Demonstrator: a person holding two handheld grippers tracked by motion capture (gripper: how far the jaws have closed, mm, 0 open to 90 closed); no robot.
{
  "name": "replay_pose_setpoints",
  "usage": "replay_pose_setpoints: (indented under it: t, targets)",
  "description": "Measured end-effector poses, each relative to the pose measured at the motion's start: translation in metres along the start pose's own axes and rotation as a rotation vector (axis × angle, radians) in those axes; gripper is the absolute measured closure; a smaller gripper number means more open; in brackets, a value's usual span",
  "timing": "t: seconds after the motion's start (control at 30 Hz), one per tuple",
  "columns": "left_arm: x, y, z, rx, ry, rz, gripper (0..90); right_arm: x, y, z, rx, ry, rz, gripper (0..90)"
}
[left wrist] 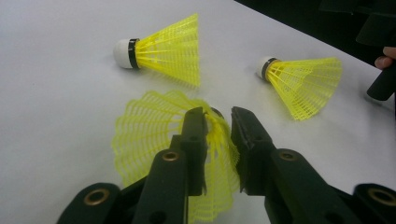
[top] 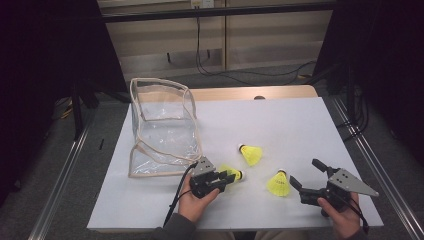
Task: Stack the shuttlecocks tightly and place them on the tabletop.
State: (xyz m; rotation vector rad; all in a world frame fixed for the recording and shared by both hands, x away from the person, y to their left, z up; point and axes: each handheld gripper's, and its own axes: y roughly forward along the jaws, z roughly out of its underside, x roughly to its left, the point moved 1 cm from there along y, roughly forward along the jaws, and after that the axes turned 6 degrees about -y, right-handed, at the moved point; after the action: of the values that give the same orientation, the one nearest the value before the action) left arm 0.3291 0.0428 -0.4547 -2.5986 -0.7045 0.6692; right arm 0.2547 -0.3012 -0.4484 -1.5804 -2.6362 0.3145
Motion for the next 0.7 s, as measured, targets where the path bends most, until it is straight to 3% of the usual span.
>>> replay_pose_setpoints:
  t: [0.27,0.43,0.7]
  targets:
    - [-0.004,0.001,-0.005,0.023,0.027,-0.028,86.9,0.0,-0.001,0.0,-0.002,0.003,0.003,3.0]
    - [-0.008,0.0,-0.011,0.023,0.037,-0.03,88.3,-0.001,-0.001,-0.001,-0.004,0.001,0.004,3.0]
    - [-0.009,-0.004,-0.025,-0.027,-0.017,-0.062,88.5,0.0,-0.002,0.0,-0.006,0.005,0.001,3.0]
